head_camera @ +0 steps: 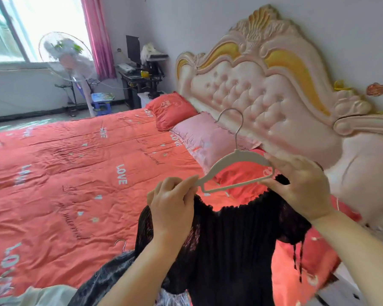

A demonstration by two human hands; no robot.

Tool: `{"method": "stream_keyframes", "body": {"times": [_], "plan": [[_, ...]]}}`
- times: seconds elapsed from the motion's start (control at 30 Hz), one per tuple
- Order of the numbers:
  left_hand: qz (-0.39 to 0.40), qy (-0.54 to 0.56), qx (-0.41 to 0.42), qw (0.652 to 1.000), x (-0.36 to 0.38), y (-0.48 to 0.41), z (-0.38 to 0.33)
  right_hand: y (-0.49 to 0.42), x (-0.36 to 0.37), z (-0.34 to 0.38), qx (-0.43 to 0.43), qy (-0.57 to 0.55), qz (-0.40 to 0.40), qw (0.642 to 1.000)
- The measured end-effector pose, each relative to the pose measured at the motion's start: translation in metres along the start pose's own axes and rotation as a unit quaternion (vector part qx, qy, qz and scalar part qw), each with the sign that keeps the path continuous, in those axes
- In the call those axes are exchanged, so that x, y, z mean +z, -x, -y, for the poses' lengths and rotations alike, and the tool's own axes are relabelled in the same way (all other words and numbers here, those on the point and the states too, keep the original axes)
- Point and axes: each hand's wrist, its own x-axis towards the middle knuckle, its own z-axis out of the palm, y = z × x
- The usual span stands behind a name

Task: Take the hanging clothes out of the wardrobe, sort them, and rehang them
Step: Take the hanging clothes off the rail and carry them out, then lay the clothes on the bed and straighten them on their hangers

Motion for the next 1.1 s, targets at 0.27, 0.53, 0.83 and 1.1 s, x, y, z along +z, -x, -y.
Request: {"method": "stream_keyframes", "body": {"times": [0.27,0.53,0.83,1.1], "plan": [[0.028,-0.069,-0.035,0.997,0.083,-0.066,0.093,-0.027,0.161,-0.032,0.012,-0.037,0.076,0.996],[0.127,-0.116,-0.103,0.98,0.129,-0.087,0.178,-0.027,0.287,-0.03,0.021,-0.09,0.157,0.983],[0.179,-0.182,-0.159,0.954,0.151,-0.029,0.264,0.028,0.426,0.004,0.155,-0.004,0.497,0.854],[0.23,-0.212,-0.214,0.925,0.141,0.03,0.299,0.134,0.405,0.092,0.103,-0.103,0.581,0.801]]}}
